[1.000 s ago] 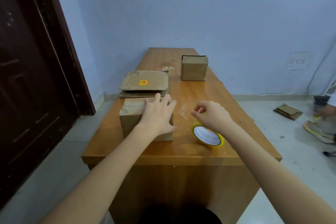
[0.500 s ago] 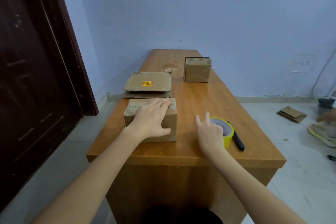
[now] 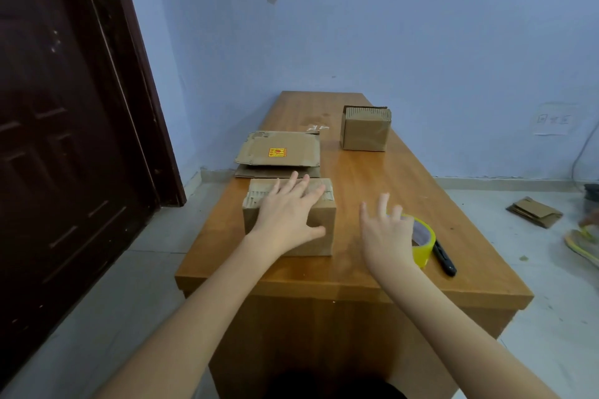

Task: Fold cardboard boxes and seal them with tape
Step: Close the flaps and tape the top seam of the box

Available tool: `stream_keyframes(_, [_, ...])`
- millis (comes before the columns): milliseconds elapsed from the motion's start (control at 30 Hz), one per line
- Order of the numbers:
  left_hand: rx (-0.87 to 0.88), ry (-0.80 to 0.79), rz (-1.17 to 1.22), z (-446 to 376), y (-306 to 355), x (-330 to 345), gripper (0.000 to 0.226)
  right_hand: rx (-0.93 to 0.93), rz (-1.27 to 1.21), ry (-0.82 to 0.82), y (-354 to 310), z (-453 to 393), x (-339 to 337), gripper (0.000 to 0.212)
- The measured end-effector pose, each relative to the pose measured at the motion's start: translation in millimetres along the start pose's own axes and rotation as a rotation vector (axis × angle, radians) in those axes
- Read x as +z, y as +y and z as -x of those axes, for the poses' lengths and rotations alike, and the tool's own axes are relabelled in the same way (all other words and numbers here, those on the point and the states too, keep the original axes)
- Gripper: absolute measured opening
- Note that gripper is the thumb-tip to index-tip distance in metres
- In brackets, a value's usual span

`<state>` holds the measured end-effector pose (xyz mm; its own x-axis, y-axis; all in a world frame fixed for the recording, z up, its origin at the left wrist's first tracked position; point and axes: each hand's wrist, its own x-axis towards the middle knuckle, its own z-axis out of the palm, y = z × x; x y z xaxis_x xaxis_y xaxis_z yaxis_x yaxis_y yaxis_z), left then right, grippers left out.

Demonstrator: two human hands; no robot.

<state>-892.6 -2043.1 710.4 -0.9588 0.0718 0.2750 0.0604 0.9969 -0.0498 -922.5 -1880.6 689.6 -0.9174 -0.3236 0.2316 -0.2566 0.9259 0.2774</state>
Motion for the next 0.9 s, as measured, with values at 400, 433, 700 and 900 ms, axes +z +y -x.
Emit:
stream_keyframes(400, [0.061,-0.026,0.247,2,-22,-6,0.081,-0.294,-0.648,0.072,-35,-18,-24,0.054])
stream_keyframes(433, [0.047,-0.016,0.32,4,-30,-7,0.076,-0.301,-0.603,0.068,-33,-19,-25,0.053])
stream_keyframes(700, [-0.07,0.086,0.424,34,-69,5,0.06,-0.328,-0.673,-0.011,-26,-23,-24,0.05])
stream_keyframes(900, [-0.049,0.275,0.849,49,-81,23,0.052,-0.336,-0.809,-0.083,-19,-26,-26,0.052])
